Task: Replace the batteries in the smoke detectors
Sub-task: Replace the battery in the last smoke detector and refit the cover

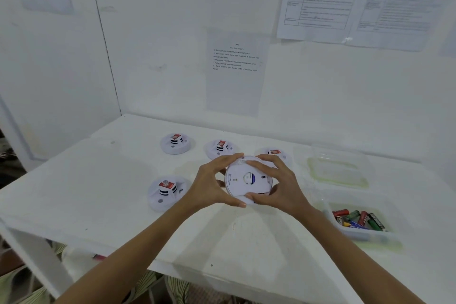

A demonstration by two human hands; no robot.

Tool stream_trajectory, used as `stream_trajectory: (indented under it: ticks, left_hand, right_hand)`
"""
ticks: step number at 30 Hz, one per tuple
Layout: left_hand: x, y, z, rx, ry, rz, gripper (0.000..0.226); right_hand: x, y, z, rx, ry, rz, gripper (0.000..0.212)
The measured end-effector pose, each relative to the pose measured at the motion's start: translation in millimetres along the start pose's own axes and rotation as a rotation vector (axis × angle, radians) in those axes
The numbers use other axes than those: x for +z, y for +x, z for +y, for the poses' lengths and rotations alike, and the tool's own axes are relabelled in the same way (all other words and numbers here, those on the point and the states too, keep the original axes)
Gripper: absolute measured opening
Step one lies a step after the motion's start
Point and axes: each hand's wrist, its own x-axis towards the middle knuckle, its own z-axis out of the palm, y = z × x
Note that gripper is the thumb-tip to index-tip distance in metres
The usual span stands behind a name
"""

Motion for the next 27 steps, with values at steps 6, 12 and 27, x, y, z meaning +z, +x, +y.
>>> stream_trajectory:
  ticks: [6, 12, 27]
  left_hand:
    - [0, -3, -4, -0.022, -0.027, 0.000, 0.095]
    - [-4, 2, 1, 0.009, 0.027, -0.035, 0.098]
    - [-12, 21, -2, 0.128, 0.114, -0.072, 0.098]
  right_hand:
    - [2, 0, -8, 0.028, 0.030, -0.028, 0.067]
    - [-11, 10, -8, -0.011, -0.035, -0.123, 0.066]
    - [-3, 22, -14, -0.126, -0.188, 0.089, 0.063]
